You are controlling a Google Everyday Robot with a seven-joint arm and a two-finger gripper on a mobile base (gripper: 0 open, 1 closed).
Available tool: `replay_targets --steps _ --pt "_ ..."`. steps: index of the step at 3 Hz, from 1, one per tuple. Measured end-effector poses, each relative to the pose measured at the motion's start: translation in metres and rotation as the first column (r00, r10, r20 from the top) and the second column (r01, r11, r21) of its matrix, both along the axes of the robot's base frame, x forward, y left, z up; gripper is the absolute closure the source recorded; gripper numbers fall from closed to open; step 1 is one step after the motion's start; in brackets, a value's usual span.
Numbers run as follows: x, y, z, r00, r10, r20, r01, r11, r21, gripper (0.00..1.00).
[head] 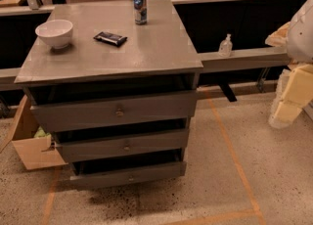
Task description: Pick rxbar blueberry
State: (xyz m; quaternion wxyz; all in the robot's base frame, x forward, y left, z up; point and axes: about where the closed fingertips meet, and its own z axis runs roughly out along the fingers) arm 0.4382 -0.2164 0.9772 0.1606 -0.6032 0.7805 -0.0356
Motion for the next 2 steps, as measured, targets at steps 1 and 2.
replay_targets --steps 1,2 --pt "0.001 0.0 0.0 1.0 -0.001 0.003 0.001 1.0 0.004 0.0" --pt "0.015 0.009 -0.005 0.9974 -0.038 0.062 0.031 0.993 0.117 0.0"
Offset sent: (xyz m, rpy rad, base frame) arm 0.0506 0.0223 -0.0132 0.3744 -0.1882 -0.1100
